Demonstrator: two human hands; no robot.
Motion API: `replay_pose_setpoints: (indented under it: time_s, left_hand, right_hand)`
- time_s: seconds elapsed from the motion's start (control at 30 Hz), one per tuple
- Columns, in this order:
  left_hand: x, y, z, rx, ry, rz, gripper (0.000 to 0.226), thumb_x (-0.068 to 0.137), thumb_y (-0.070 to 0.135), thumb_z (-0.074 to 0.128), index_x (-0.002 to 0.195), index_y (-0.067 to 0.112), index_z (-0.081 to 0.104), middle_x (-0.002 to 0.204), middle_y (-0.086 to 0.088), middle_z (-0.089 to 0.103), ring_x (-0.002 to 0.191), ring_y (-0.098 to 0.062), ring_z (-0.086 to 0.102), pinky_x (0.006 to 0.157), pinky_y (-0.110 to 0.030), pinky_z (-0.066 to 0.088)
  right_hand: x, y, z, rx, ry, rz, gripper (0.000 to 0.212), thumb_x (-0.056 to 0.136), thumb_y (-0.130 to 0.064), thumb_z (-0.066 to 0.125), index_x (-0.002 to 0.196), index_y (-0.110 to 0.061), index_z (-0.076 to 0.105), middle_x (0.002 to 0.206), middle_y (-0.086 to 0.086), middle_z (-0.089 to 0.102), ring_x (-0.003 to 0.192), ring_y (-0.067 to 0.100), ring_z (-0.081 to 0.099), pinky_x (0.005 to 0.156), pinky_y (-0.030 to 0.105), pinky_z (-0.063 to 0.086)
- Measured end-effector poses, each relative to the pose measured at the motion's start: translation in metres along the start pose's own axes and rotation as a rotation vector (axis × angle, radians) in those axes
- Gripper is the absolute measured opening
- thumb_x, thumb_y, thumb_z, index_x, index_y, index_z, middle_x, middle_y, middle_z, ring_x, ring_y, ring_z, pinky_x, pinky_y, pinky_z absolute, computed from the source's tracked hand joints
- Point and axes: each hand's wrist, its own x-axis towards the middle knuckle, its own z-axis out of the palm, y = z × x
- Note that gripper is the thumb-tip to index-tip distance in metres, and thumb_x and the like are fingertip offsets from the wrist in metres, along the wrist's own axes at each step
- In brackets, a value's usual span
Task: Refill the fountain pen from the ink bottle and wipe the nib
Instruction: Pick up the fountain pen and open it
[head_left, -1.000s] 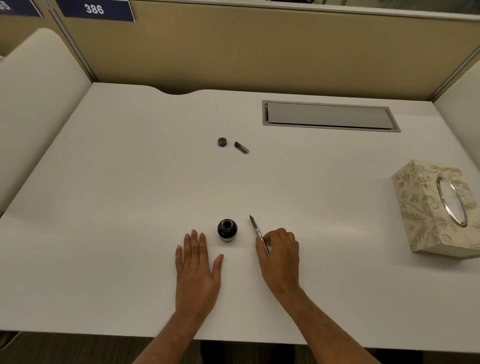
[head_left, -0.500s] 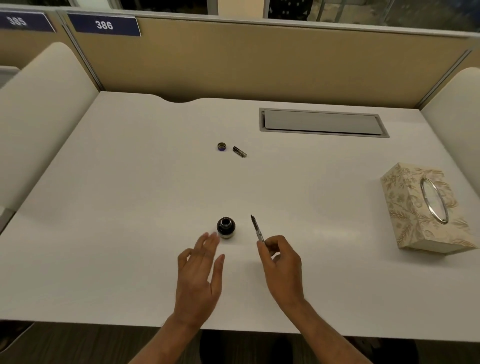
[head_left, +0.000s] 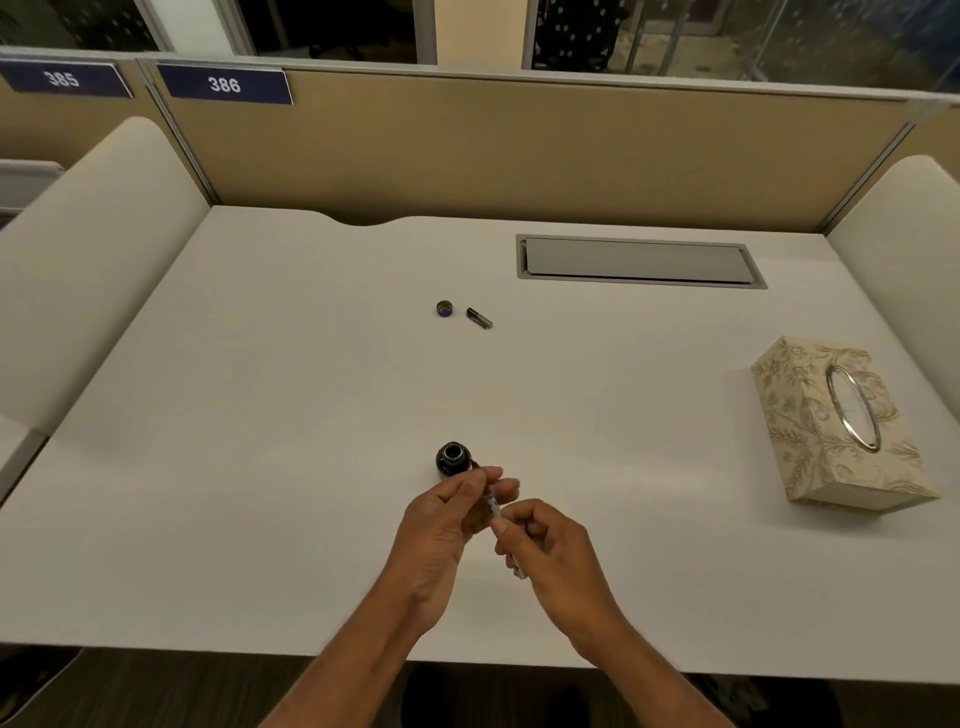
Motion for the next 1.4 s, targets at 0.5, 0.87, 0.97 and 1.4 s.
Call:
replay_pose_setpoints:
  time_s: [0.5,0.87,0.97,1.4]
  left_hand:
    - [0.002,-0.012,0.006,-0.187,0.038,-0.132,0.021,0.096,0.013,0.061,0.108,0.0,0.072,0.113,-0.023,0.076,0.112,-0.032,0.07,0.1,-0.046,0.049]
    - [0.009,-0.022,0.015,-0.241,0.089,-0.17,0.026,0.099,0.009,0.059,0.118,-0.004,0.069,0.115,-0.022,0.077,0.113,-0.032,0.073,0.098,-0.046,0.055]
    - [0.011,-0.025,0.015,-0.231,0.089,-0.177,0.025,0.099,0.011,0.059,0.117,-0.003,0.07,0.115,-0.021,0.077,0.116,-0.032,0.071,0.104,-0.048,0.052]
    - [0.022,-0.024,0.019,-0.202,0.079,-0.176,0.021,0.099,0.015,0.061,0.111,0.004,0.073,0.115,-0.018,0.077,0.115,-0.03,0.072,0.111,-0.051,0.047]
  right_hand:
    - [-0.004,-0.007,-0.01,0.081,-0.102,0.171,0.03,0.102,-0.028,0.054,0.086,-0.013,0.074,0.063,0.003,0.066,0.057,0.011,0.056,0.059,0.024,0.047]
    - [-0.004,-0.001,-0.013,0.519,0.174,0.501,0.017,0.087,-0.019,0.075,0.089,-0.002,0.076,0.073,0.011,0.065,0.062,0.016,0.056,0.056,0.024,0.052]
    - [-0.001,-0.001,-0.014,0.68,0.168,0.578,0.02,0.081,-0.016,0.08,0.092,0.0,0.075,0.079,0.015,0.068,0.066,0.02,0.061,0.058,0.027,0.057]
    - [0.006,0.004,-0.02,0.828,0.214,0.552,0.014,0.087,-0.001,0.072,0.097,0.008,0.071,0.082,0.019,0.07,0.07,0.022,0.066,0.058,0.025,0.061]
